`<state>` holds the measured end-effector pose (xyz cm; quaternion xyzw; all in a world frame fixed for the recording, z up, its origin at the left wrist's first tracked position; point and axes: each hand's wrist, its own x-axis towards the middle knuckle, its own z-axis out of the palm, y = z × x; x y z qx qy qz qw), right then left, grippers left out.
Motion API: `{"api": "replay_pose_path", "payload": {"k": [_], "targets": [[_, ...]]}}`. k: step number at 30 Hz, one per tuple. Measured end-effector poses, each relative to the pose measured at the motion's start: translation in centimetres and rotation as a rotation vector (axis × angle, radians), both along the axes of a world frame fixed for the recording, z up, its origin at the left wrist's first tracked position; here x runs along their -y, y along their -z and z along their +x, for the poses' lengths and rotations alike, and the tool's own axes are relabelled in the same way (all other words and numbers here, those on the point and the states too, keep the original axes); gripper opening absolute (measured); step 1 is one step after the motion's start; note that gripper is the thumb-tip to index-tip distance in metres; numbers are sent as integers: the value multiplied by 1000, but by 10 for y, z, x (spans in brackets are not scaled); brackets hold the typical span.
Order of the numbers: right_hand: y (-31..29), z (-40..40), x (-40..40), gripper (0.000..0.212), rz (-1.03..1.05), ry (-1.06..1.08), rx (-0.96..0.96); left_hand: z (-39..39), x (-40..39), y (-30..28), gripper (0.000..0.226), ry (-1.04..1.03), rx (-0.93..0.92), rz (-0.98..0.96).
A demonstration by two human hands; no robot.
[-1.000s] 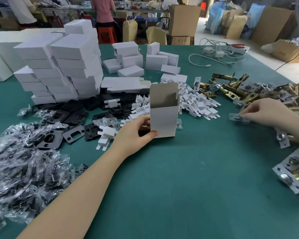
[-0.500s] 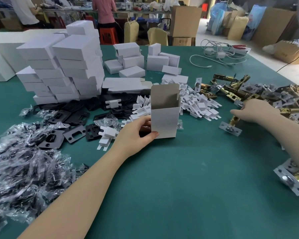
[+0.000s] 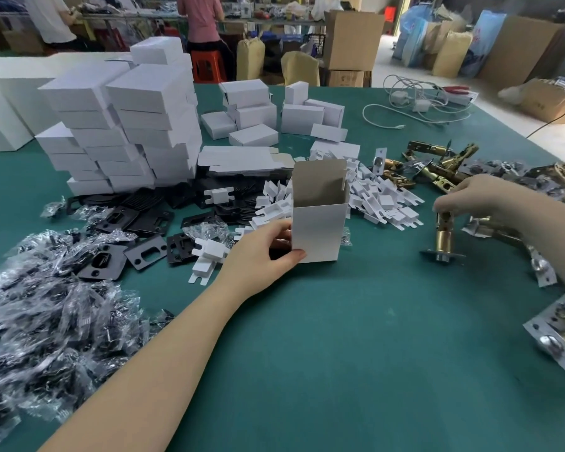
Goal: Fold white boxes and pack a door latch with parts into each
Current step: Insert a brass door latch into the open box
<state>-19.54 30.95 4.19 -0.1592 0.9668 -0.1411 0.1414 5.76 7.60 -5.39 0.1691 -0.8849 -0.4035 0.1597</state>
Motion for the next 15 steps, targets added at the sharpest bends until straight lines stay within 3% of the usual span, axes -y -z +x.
{"api": "replay_pose_path", "payload": {"k": [4, 9, 12, 15], "targets": [[-15, 11, -17, 24, -40, -125, 19, 0, 0, 0, 39, 4, 1, 2], [-35, 27, -35, 28, 8, -331, -8, 0, 1, 1, 39, 0, 3, 1], [-48, 43, -32, 16, 25, -467, -80, 0, 1, 1, 39, 6, -6, 8], [-76, 66, -19, 30, -134, -534, -221, 1, 0, 0, 41, 17, -31, 29]]}}
